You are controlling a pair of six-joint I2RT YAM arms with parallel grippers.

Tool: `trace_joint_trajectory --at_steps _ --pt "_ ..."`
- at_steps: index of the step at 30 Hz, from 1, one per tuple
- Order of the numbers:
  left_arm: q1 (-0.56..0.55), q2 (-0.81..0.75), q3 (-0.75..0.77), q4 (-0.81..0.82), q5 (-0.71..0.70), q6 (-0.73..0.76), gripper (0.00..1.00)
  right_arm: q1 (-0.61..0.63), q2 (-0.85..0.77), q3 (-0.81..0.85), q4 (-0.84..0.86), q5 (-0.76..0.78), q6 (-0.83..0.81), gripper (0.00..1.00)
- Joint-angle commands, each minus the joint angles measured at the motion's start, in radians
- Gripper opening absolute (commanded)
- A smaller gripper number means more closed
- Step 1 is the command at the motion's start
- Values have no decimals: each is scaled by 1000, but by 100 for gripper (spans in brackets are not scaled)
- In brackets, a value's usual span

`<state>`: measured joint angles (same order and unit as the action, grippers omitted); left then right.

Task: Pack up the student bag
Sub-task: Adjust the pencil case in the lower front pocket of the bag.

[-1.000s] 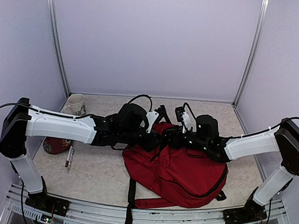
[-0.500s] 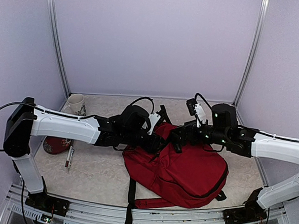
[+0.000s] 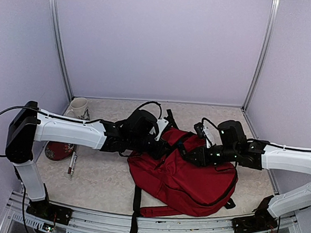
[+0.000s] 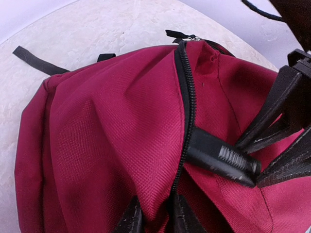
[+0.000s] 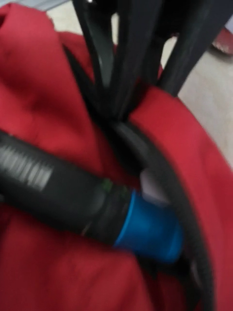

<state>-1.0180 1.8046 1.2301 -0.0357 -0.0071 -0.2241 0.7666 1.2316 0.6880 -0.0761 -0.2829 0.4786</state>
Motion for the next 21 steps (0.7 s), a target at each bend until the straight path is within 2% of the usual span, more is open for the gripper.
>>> trace_joint_trajectory --at_steps 1,4,8,21 --pt "-5 10 19 -6 -8 12 15 -3 93 20 87 -109 45 28" --pt "-4 5 13 -5 -9 9 0 -4 147 85 96 -49 54 14" --pt "2 -11 -6 2 -19 4 0 -16 216 174 87 -22 67 2" --pt "9 -100 -26 49 -27 6 0 -24 392 218 255 -43 129 0"
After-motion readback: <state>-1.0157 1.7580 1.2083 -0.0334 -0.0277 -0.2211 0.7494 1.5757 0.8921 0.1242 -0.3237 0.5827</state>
